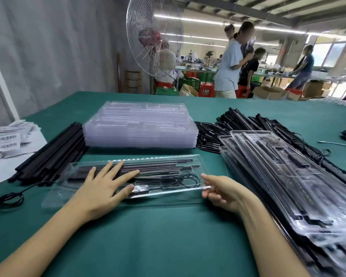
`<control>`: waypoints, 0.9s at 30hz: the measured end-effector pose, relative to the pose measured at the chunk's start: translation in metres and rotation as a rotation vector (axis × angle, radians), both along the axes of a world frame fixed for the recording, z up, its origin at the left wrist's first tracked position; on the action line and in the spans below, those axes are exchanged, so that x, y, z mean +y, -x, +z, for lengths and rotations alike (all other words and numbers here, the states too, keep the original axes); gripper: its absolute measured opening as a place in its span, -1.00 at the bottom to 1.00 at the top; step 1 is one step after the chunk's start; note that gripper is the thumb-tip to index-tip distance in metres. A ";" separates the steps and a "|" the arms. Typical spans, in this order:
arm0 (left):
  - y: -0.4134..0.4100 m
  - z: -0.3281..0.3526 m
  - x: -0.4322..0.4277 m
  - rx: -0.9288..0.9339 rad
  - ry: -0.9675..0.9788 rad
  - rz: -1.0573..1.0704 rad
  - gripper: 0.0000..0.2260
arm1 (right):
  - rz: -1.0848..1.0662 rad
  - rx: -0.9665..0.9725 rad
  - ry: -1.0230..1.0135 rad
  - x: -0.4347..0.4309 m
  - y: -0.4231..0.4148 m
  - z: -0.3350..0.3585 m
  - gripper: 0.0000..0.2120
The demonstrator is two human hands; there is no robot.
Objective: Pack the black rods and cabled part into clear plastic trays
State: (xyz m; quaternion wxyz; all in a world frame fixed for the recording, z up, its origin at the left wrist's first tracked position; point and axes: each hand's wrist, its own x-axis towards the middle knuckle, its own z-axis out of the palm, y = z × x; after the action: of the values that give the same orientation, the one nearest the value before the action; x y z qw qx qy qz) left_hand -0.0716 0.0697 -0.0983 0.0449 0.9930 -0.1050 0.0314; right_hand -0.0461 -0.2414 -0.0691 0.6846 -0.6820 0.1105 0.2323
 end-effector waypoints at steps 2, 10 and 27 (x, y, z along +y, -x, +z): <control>-0.002 -0.002 0.000 -0.003 -0.004 -0.005 -0.41 | 0.000 -0.016 0.024 0.001 -0.002 -0.004 -0.74; -0.002 -0.004 0.002 0.064 -0.120 -0.048 -0.20 | -0.123 -0.196 0.240 0.007 -0.006 -0.015 -0.83; 0.001 -0.004 -0.005 0.009 -0.111 -0.057 -0.23 | -0.273 -0.275 0.269 0.008 -0.002 -0.017 -0.67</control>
State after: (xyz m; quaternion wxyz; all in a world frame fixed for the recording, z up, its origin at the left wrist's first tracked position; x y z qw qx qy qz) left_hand -0.0729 0.0644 -0.1019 -0.0090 0.9907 -0.1345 0.0198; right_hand -0.0440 -0.2331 -0.0862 0.6213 -0.7710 0.1375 0.0256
